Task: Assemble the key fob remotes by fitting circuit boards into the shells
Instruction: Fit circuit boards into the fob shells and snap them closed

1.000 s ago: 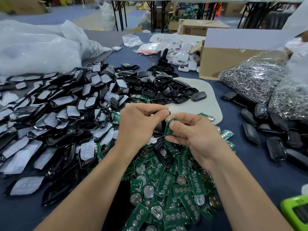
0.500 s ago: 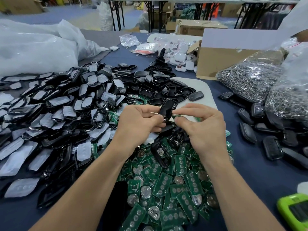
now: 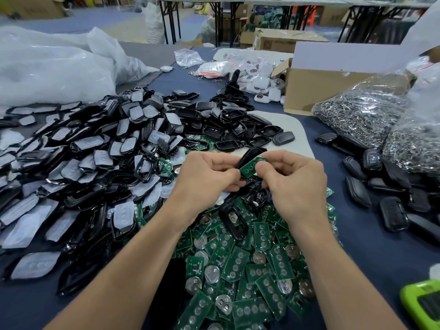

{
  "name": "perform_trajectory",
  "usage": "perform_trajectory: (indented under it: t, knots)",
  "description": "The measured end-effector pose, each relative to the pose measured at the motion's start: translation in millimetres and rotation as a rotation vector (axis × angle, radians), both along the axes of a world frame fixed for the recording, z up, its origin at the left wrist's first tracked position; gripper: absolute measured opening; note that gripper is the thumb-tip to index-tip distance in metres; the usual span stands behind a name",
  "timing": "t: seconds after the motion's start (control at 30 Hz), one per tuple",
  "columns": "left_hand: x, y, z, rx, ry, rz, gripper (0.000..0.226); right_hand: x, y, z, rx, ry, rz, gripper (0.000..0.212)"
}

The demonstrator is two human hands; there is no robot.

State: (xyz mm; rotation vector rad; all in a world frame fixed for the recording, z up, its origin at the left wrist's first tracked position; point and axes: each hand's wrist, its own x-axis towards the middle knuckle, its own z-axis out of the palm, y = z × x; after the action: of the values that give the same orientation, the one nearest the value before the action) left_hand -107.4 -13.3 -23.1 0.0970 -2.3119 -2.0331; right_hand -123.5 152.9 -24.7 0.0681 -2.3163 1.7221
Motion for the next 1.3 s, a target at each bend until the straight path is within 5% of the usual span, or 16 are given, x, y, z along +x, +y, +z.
perform_trajectory:
  t: [0.2, 0.5, 0.67, 0.83, 1.03, 1.13, 1.3]
  knots:
    - [2, 0, 1, -0.014, 0.022, -0.006, 0.032, 1, -3, -1, 0.058, 0.122, -0.05, 0.026]
    - [0, 1, 2, 0.003, -0.003, 0.02, 0.031, -5, 1, -2, -0.103, 0.016, 0.008, 0.019]
    - [3, 3, 4, -0.036, 0.048, 0.0, 0.046, -2, -1, -2, -0.005, 0.038, 0.04, 0.024]
    - [3, 4, 1, -0.042, 0.07, -0.003, 0.034, 0, -1, 0, 0.058, 0.076, 0.006, 0.035]
    - [3, 4, -1, -0.028, 0.117, 0.053, 0.031, 10, -10, 1, 0.109, 0.174, -0.094, 0.016]
    - [3, 5, 0, -0.025, 0.122, 0.077, 0.039, 12, -13, -1, 0.118, 0.231, -0.182, 0.031]
    - [2, -1, 1, -0.029, 0.151, 0.049, 0.029, 5, -11, -4, -0.035, -0.001, 0.101, 0.013]
